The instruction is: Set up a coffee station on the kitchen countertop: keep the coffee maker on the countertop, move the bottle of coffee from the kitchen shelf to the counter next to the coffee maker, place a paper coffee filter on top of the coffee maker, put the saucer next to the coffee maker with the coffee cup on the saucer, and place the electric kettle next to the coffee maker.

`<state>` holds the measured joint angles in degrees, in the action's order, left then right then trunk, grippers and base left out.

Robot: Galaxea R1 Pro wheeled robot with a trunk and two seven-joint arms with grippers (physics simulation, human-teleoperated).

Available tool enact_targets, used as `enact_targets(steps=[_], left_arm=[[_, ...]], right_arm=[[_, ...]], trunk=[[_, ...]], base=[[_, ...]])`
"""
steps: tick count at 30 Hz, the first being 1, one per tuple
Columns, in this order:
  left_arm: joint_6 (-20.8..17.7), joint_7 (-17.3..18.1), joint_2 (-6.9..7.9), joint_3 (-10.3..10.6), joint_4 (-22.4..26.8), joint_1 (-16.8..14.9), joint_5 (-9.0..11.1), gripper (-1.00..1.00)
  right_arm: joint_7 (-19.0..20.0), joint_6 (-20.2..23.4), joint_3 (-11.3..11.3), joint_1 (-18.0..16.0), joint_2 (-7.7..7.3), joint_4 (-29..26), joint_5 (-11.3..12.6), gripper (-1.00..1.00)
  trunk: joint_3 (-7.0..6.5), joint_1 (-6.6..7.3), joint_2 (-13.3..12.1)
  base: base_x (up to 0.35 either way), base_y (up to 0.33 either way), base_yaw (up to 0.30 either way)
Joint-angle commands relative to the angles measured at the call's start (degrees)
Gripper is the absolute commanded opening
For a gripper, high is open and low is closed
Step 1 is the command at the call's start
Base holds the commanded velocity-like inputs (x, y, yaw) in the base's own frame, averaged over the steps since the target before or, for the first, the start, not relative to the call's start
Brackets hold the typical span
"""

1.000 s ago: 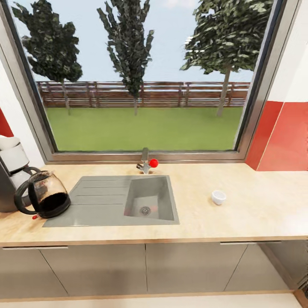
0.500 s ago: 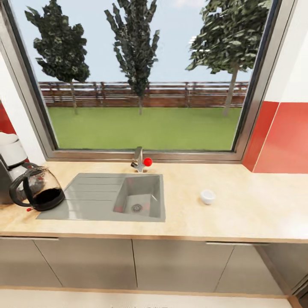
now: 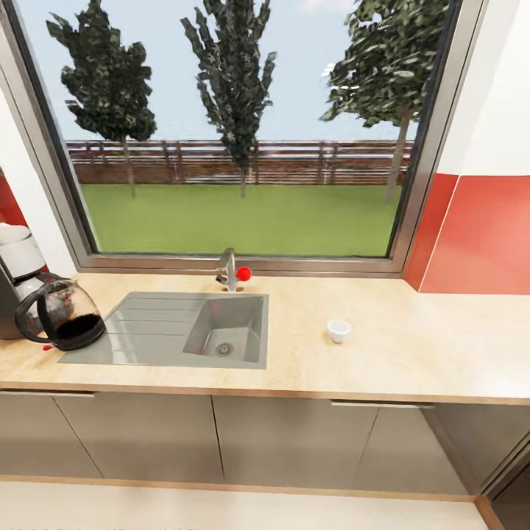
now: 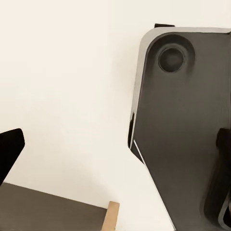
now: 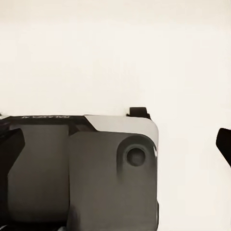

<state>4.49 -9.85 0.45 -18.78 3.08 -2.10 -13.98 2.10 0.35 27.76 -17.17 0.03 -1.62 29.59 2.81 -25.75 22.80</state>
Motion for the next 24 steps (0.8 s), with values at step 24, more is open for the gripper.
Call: enact_targets(steps=[24], left_arm=[[0.30, -0.43, 3.49, -1.04, 0.29, 0.08, -0.39, 1.00]], right_arm=[[0.18, -30.63, 0.28, -0.14, 0.15, -23.56, 0.51, 1.00]], trunk=[[0.13, -0.03, 0.12]], base=[[0.000, 0.000, 0.000]])
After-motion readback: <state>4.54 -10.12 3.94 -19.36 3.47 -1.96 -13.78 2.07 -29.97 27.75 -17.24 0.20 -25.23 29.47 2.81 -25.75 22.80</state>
